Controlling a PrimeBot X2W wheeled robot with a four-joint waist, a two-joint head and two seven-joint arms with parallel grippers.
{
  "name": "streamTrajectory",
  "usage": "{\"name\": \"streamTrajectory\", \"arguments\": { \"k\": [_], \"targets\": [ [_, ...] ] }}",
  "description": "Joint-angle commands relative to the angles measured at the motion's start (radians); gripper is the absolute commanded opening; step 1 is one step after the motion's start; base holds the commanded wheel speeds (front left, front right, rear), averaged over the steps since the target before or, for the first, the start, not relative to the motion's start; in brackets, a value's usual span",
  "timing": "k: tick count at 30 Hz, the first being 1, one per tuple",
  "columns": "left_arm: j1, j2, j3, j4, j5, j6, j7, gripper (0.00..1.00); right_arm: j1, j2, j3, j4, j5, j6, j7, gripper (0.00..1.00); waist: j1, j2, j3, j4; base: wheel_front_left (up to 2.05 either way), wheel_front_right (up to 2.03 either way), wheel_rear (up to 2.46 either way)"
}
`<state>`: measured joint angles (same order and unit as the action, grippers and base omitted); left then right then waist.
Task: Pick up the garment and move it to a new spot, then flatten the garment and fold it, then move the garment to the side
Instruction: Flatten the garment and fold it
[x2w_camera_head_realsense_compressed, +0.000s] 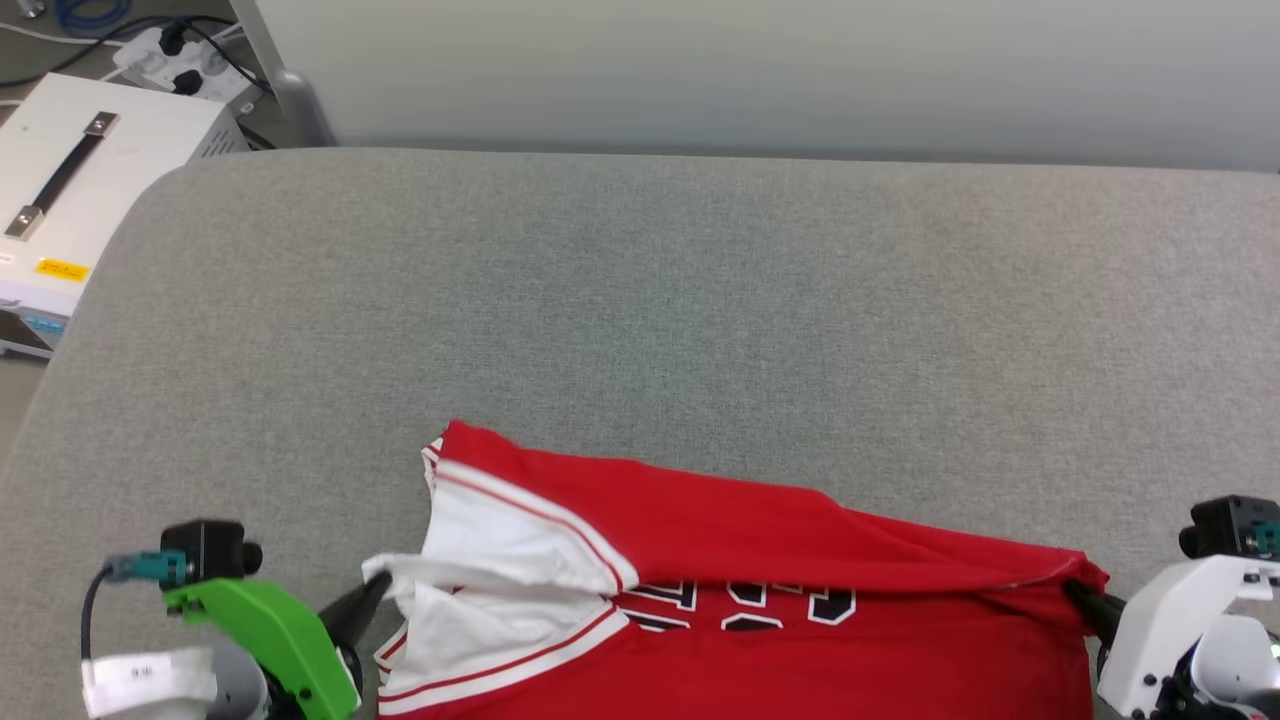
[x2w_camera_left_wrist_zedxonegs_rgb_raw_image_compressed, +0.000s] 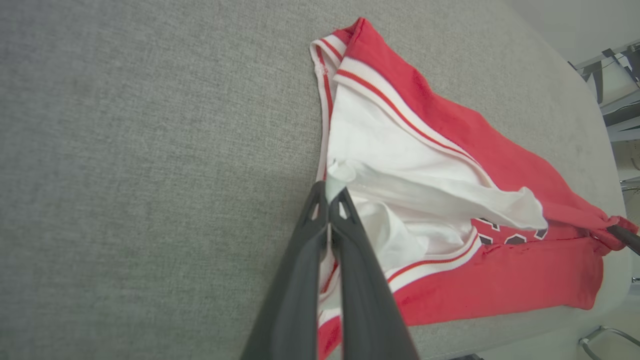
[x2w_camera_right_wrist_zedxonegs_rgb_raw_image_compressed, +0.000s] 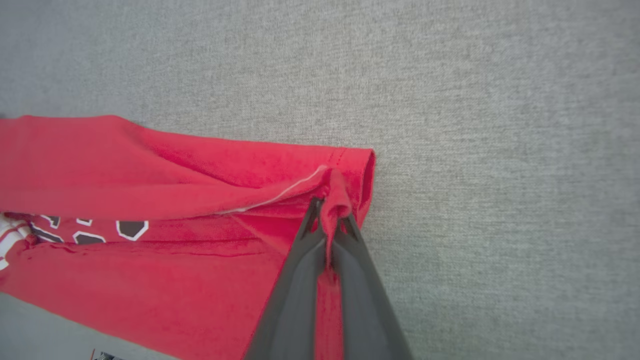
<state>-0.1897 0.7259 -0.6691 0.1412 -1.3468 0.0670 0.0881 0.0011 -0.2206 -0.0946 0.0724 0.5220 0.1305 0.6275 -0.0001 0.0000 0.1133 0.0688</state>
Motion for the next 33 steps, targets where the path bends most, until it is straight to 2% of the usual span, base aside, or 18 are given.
{"name": "streamTrajectory", "arguments": {
  "k": [1, 6, 11, 13, 14, 15, 16, 17, 18, 19, 23, 27, 33],
  "targets": [
    [0.037, 0.003, 0.008, -0.009, -0.011, 0.011, -0.017, 0.00, 0.022, -0.002, -0.008, 0.008, 0.002, 0.000, -0.020, 0.00, 0.0001, 0.0000, -0.018, 0.008, 0.00, 0.00, 0.00],
    [0.108, 0.002, 0.001, -0.039, -0.027, 0.029, -0.035, 0.00, 0.055, 0.000, -0.014, 0.033, 0.001, 0.000, -0.077, 0.00, 0.0001, 0.0000, -0.030, 0.005, 0.00, 0.00, 0.00],
    [0.152, -0.024, -0.025, -0.017, -0.035, 0.047, -0.032, 0.00, 0.076, 0.002, -0.008, 0.080, 0.001, 0.000, -0.128, 0.01, 0.0001, 0.0000, -0.039, -0.002, 0.00, 0.00, 0.00],
    [0.158, -0.040, -0.034, 0.002, -0.029, 0.043, -0.042, 0.00, 0.083, 0.009, -0.006, 0.101, 0.006, 0.000, -0.143, 0.23, 0.0001, 0.0000, -0.041, -0.004, 0.00, 0.00, 0.00],
    [0.158, -0.049, -0.038, 0.013, -0.026, 0.042, -0.046, 0.00, 0.088, 0.011, -0.003, 0.109, 0.008, 0.000, -0.148, 0.23, 0.0001, 0.0000, -0.041, -0.003, 0.00, 0.00, 0.00],
    [0.156, -0.059, -0.044, 0.027, -0.021, 0.044, -0.048, 0.00, 0.092, 0.014, 0.002, 0.116, 0.012, 0.000, -0.155, 1.00, 0.0001, 0.0000, -0.042, -0.003, 0.00, 0.00, 0.00],
    [0.153, -0.069, -0.047, 0.038, -0.019, 0.045, -0.050, 0.00, 0.098, 0.017, 0.006, 0.122, 0.014, 0.000, -0.160, 1.00, 0.0001, 0.0000, -0.043, -0.002, 0.00, 0.00, 0.00],
    [0.148, -0.082, -0.046, 0.050, -0.019, 0.044, -0.057, 0.31, 0.107, 0.021, 0.014, 0.127, 0.016, 0.000, -0.162, 1.00, 0.0001, 0.0000, -0.044, -0.001, 0.00, 0.00, 0.00],
    [0.143, -0.091, -0.047, 0.060, -0.017, 0.044, -0.061, 0.88, 0.112, 0.026, 0.018, 0.129, 0.020, 0.000, -0.168, 1.00, 0.0001, 0.0000, -0.044, -0.001, 0.00, 0.00, 0.00],
    [0.138, -0.101, -0.051, 0.071, -0.015, 0.041, -0.061, 1.00, 0.118, 0.029, 0.021, 0.130, 0.022, 0.000, -0.177, 1.00, 0.0001, 0.0000, -0.044, -0.001, 0.00, 0.00, 0.00],
    [0.116, -0.123, -0.049, 0.099, -0.001, 0.032, -0.084, 1.00, 0.138, 0.035, 0.029, 0.123, 0.022, 0.000, -0.195, 1.00, 0.0001, 0.0000, -0.048, -0.003, 0.00, 0.00, 0.00],
    [0.088, -0.120, -0.043, 0.099, 0.043, 0.031, -0.131, 1.00, 0.156, 0.025, 0.021, 0.071, 0.015, 0.000, -0.210, 1.00, 0.0001, 0.0000, -0.055, -0.002, 0.00, 0.00, 0.00],
    [0.065, -0.097, -0.019, 0.068, 0.130, 0.088, -0.238, 1.00, 0.196, 0.009, -0.003, -0.086, -0.002, 0.000, -0.150, 1.00, 0.0001, 0.0000, -0.074, -0.006, 0.00, 0.00, 0.00]
  ]
}}
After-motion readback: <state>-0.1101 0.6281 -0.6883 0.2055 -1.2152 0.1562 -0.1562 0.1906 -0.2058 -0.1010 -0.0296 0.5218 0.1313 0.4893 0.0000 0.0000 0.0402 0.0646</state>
